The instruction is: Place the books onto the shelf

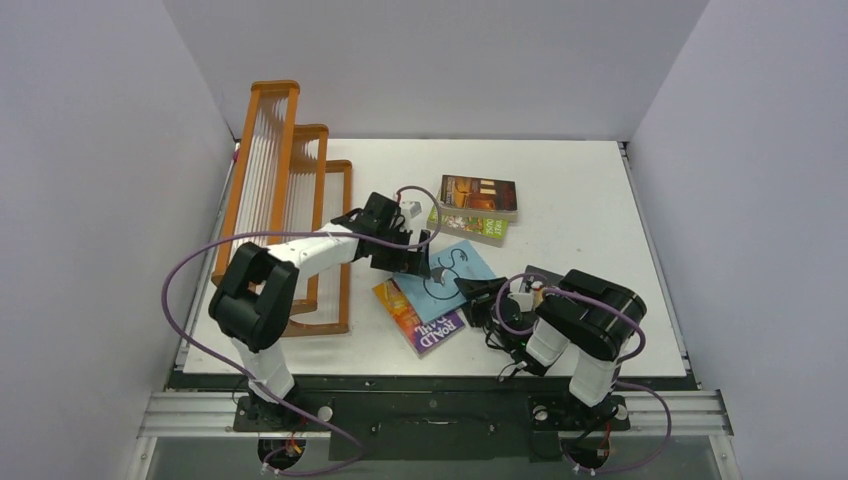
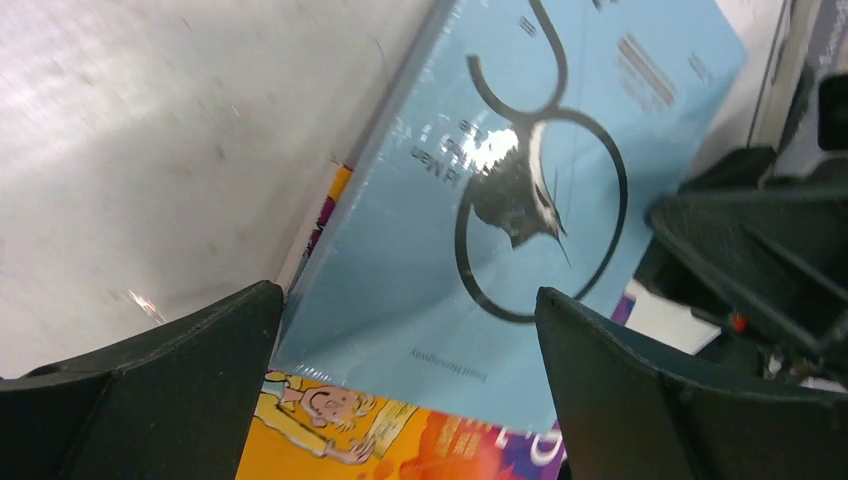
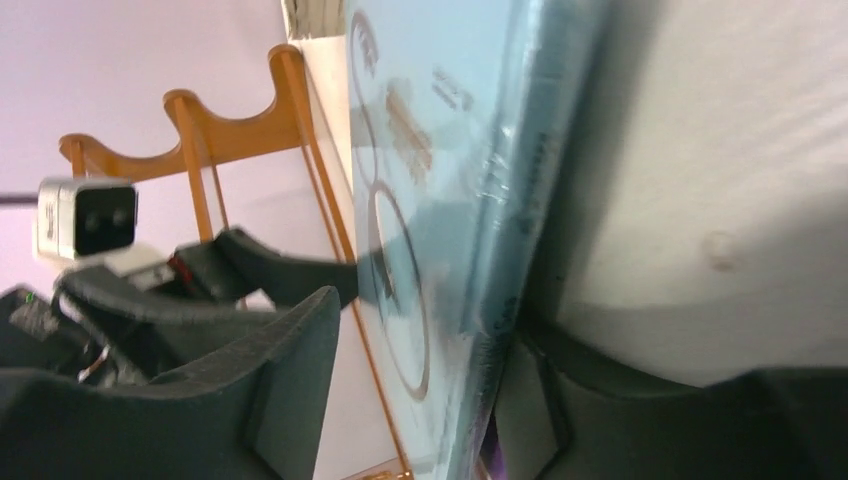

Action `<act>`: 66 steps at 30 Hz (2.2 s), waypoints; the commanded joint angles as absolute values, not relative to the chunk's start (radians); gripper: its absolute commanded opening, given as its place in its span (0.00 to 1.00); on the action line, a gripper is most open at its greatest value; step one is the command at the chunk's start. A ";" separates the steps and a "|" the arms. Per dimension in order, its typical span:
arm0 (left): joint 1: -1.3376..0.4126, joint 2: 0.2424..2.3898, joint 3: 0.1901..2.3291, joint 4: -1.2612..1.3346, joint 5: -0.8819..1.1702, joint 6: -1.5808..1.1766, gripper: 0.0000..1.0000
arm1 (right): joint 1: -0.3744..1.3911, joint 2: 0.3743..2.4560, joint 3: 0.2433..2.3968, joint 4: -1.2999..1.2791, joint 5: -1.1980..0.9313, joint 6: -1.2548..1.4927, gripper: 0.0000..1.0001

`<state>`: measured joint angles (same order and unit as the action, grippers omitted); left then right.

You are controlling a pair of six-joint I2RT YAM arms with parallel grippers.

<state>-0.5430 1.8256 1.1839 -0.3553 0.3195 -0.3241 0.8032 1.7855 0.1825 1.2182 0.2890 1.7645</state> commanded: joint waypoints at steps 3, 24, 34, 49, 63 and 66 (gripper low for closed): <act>-0.586 1.663 1.089 -0.339 0.354 -0.410 0.97 | 0.774 1.762 0.147 1.195 0.304 1.712 0.37; -0.611 1.608 1.270 -0.548 0.262 -0.361 0.97 | 0.653 1.416 0.358 0.696 0.036 1.191 0.00; -0.609 1.408 1.567 -0.834 0.070 -0.323 0.96 | 0.649 1.181 0.472 0.411 -0.062 1.021 0.00; -0.471 1.211 1.770 -1.027 -0.281 -0.418 0.96 | 0.701 1.200 0.677 0.494 -0.185 1.033 0.00; 0.121 1.417 1.951 -1.084 -0.115 -0.434 0.96 | 0.781 1.502 0.875 0.645 -0.215 1.099 0.00; 0.175 1.491 1.966 -1.067 -0.079 -0.381 0.96 | 0.784 1.499 0.860 0.641 -0.220 1.094 0.00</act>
<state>0.1051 1.4029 1.9312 -1.0740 -0.1497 -0.4217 0.7742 1.5295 0.8200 0.4767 -0.1932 1.0653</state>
